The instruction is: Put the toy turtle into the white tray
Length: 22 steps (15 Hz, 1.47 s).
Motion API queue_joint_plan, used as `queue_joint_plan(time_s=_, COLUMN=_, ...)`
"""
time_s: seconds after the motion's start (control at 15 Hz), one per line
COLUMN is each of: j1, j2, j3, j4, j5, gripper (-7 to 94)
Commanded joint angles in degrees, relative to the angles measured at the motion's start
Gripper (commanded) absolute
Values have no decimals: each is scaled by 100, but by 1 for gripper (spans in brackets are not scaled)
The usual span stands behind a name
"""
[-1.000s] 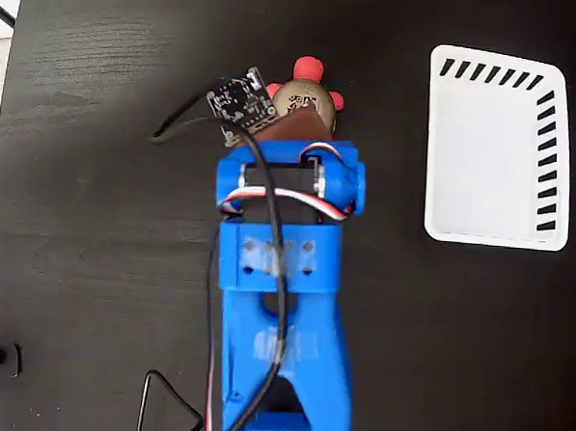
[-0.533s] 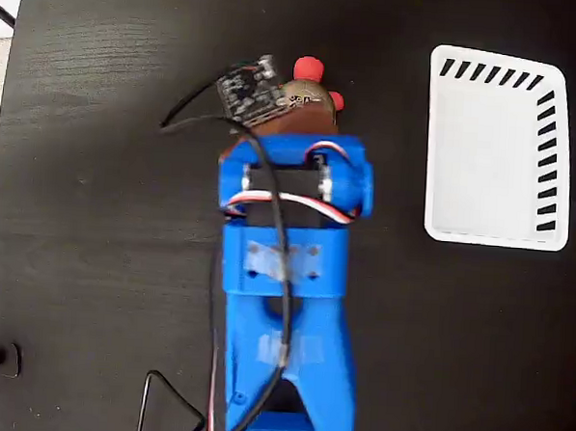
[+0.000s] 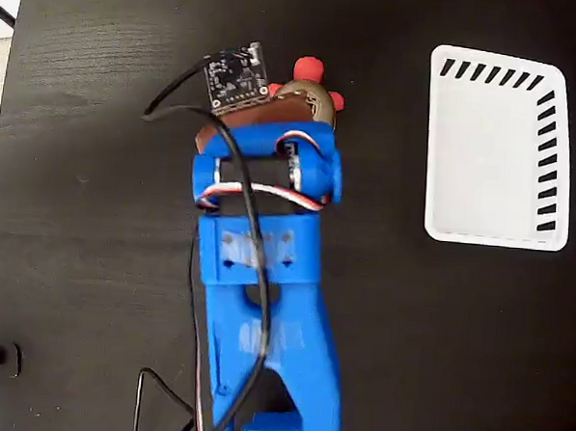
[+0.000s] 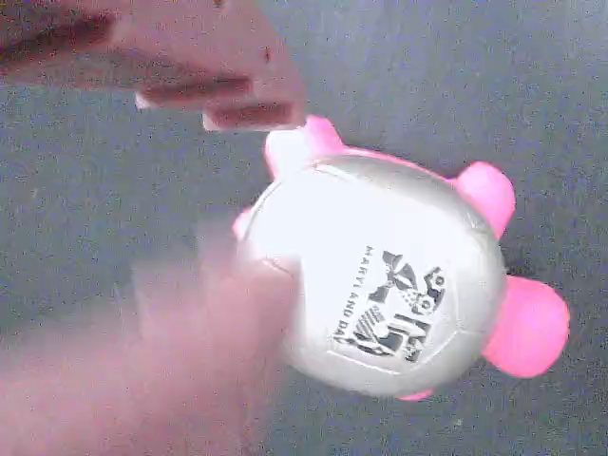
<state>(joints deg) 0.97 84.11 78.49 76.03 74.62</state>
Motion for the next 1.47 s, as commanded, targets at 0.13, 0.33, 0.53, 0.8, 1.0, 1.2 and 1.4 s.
queue_joint_plan(time_s=0.13, j1=-44, j2=-88, j3=-97, j4=-123, j5=510, gripper=39)
queue_joint_plan(time_s=0.33, j1=-18, j2=-229, j3=9, j4=-299, j5=835, gripper=47)
queue_joint_plan(time_s=0.53, j1=18, j2=-308, j3=9, j4=-343, j5=1345, gripper=52)
queue_joint_plan(time_s=0.8, j1=123, j2=-492, j3=9, j4=-457, j5=1617, gripper=59)
queue_joint_plan(time_s=1.0, j1=114, j2=-668, j3=-35, j4=-571, j5=1907, gripper=59)
queue_joint_plan(time_s=1.2, j1=88, j2=-844, j3=-88, j4=-712, j5=1942, gripper=59)
queue_joint_plan(time_s=1.4, j1=26, j2=-1011, j3=-35, j4=-844, j5=1969, gripper=59)
